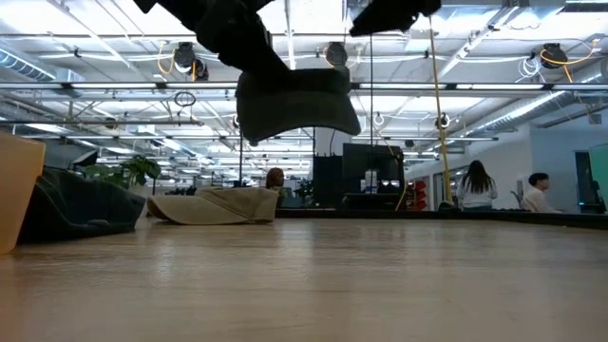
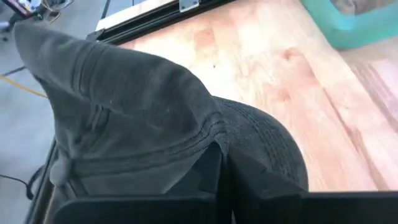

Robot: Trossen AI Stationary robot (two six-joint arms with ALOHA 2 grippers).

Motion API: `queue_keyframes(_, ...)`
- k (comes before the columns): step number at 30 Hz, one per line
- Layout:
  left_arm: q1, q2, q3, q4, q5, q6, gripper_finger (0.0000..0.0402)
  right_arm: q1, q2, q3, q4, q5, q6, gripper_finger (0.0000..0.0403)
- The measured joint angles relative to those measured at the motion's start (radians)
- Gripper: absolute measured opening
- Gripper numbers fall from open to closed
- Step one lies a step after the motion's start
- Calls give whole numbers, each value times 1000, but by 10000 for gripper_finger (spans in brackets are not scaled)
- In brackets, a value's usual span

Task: Pick & Place hat
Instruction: Put the top black cap into the orange bin

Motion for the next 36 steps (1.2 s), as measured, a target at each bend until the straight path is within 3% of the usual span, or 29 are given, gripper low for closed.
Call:
queue_keyframes(5, -9, -34, 0, -28, 4, 12, 7, -21, -67, -176, 171, 33, 0, 109)
queue_keyframes(10, -23, -95, -1, -84, -6, 4, 20, -60, -96, -408, 524, 21, 0, 94)
queue_keyframes(12, -29, -123, 0, -81, -25, 0, 15, -84, -96, -500, 680, -32, 3, 86)
queue_keyframes(15, -39, -168, 0, -89, -52, -32, 6, -112, -66, -624, 906, -105, 66, 74)
queue_keyframes(18, -55, -196, 0, -30, -48, -83, 12, -117, -25, -731, 1074, -100, 99, 61)
queue_keyframes(22, -97, -195, 0, -15, 25, -182, 8, -111, 28, -829, 1250, -101, 84, 47)
queue_keyframes(27, -161, -205, 0, -62, 167, -433, 13, -84, 64, -886, 1327, -103, 51, 35)
queue_keyframes(36, -407, -255, 0, -67, 201, -949, 9, -32, 63, -911, 1326, -103, 16, 30)
